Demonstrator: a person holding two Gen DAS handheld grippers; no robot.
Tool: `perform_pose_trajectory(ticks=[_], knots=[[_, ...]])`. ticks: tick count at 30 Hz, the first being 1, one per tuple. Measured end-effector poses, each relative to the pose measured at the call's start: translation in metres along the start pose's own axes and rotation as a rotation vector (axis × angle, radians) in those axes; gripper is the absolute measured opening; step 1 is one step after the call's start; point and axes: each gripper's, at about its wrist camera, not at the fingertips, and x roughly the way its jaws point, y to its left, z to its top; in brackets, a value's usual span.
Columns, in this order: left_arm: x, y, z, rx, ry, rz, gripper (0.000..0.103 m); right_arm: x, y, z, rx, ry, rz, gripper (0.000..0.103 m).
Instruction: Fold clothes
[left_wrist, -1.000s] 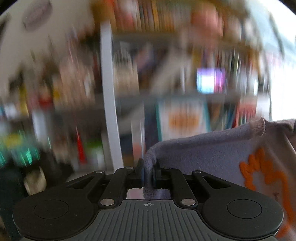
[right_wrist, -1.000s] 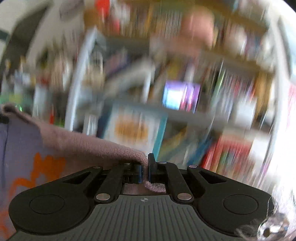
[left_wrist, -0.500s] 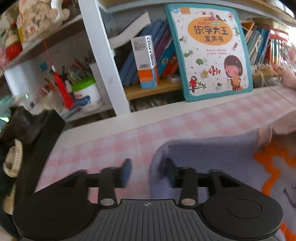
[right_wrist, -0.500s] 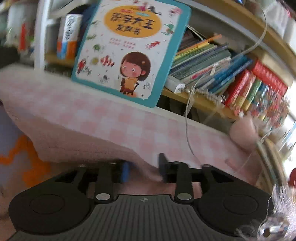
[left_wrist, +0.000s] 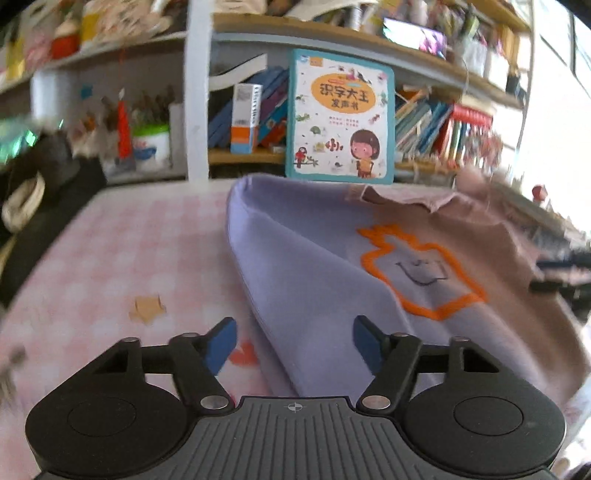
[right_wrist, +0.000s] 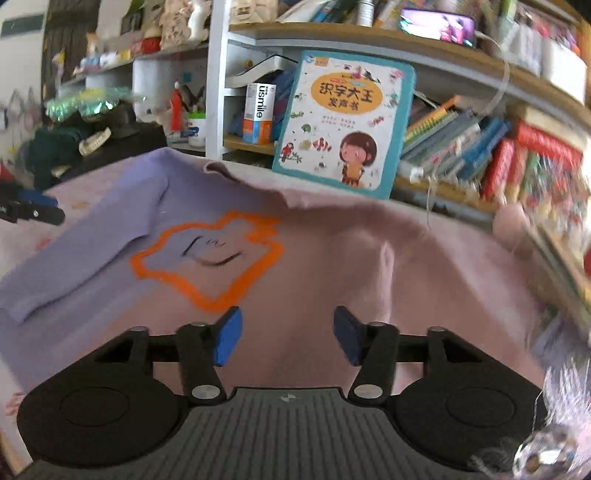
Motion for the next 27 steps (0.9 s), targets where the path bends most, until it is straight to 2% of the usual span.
perform_pose_trajectory(ticks=[2, 5, 6, 9, 14, 18, 21, 24, 27], knots=[[-0.002, 0.0, -0.007, -0.046, 0.003, -0.002, 0.053, -0.004, 0.005, -0.009, 0.022, 0.013, -0.006, 0.021], [0.0, -0.001, -0.014, -0.084, 0.026, -0.012, 0.05, -0.004, 0.007, -0.016, 0.026, 0.015, -0.002, 0.016], [0.0, -0.002, -0.017, -0.093, 0.035, -0.017, 0.047, -0.004, 0.008, -0.019, 0.028, 0.015, 0.0, 0.016], [0.004, -0.002, -0.023, -0.115, 0.067, -0.03, 0.045, -0.003, 0.011, -0.026, 0.032, 0.017, 0.004, 0.016], [0.01, -0.001, -0.024, -0.129, 0.074, 0.005, 0.045, -0.005, 0.014, -0.037, 0.032, -0.003, -0.002, 0.016], [0.016, -0.009, -0.021, -0.088, 0.093, 0.014, 0.034, -0.006, 0.015, -0.04, 0.038, -0.022, -0.012, 0.016], [0.02, -0.014, -0.016, -0.073, 0.112, 0.001, 0.029, -0.006, 0.019, -0.04, 0.026, -0.023, -0.023, 0.016], [0.021, -0.021, -0.015, -0.045, 0.111, 0.018, 0.023, -0.006, 0.02, -0.041, 0.02, -0.027, -0.028, 0.016], [0.017, -0.025, -0.013, -0.013, 0.106, 0.037, 0.022, -0.006, 0.02, -0.041, 0.026, -0.028, -0.026, 0.016]])
